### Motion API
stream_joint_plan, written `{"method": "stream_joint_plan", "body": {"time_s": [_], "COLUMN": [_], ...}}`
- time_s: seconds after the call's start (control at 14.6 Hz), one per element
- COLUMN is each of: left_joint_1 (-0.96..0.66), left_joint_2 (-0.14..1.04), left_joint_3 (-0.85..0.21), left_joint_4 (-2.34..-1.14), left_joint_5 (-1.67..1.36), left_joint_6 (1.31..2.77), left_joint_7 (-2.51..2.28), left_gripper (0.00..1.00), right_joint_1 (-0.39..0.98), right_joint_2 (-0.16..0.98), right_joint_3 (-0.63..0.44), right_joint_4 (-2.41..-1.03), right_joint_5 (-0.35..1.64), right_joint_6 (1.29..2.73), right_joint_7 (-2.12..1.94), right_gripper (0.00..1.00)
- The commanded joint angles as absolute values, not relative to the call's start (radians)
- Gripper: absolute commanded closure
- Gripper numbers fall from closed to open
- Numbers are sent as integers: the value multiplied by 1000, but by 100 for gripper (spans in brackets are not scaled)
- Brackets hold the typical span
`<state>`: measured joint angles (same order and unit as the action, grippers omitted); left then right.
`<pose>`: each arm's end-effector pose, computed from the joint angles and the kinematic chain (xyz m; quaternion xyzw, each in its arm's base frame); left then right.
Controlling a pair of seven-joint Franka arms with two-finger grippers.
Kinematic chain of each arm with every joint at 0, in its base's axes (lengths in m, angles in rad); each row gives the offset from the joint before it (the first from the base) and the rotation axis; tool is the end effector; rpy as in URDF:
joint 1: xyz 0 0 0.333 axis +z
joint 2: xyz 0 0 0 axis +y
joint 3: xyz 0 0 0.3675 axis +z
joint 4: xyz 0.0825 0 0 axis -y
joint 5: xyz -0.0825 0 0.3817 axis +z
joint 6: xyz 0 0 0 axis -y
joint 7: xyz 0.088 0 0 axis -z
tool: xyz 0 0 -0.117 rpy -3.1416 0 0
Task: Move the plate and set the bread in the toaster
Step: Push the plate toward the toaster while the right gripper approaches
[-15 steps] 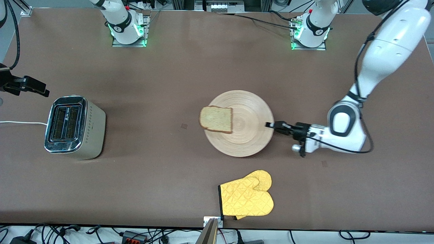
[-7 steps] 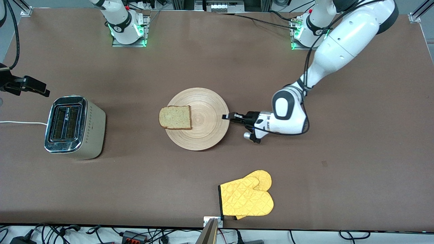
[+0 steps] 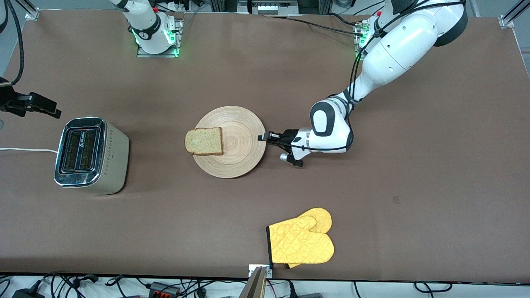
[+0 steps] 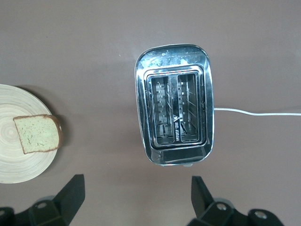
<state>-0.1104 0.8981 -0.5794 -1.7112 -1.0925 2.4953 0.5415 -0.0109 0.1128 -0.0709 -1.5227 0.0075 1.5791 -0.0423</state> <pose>0.5741 -0.4036 0.1631 0.8666 -0.0278 -0.0919 0.4896 0.5891 -0.0448 0.6249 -0.9994 0.0198 0.0280 0.0015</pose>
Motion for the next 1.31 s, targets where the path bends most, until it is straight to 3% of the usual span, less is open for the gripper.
{"method": "stream_joint_plan", "body": {"time_s": [0.0, 0.07, 0.14, 0.41, 0.62, 0.89, 1.1, 1.24], "left_joint_1": [-115, -109, -101, -31, 87, 257, 345, 389], "left_joint_2": [910, 908, 904, 884, 876, 870, 868, 859], "left_joint_3": [-583, -583, -583, -581, -572, -581, -575, -574], "left_joint_4": [-1695, -1697, -1703, -1709, -1703, -1662, -1594, -1556], "left_joint_5": [-1141, -1178, -1187, -1186, -1129, -826, -637, -508], "left_joint_6": [2500, 2500, 2500, 2461, 2276, 2107, 1943, 1840], "left_joint_7": [591, 592, 595, 675, 724, 726, 715, 686], "left_gripper": [67, 41, 0, 0, 0, 0, 0, 0], "right_joint_1": [17, 41, 72, 129, 141, 167, 179, 195], "right_joint_2": [117, 123, 135, 181, 254, 379, 379, 367], "right_joint_3": [-68, -69, -68, -69, -69, -71, -69, -68], "right_joint_4": [-1502, -1493, -1493, -1493, -1499, -1509, -1590, -1691], "right_joint_5": [23, 25, 26, 44, 112, 340, 353, 356], "right_joint_6": [1569, 1572, 1583, 1609, 1612, 1697, 1730, 1851], "right_joint_7": [-46, -43, -38, -34, -28, -23, 66, 67], "right_gripper": [0, 0, 0, 0, 0, 0, 0, 0]}}
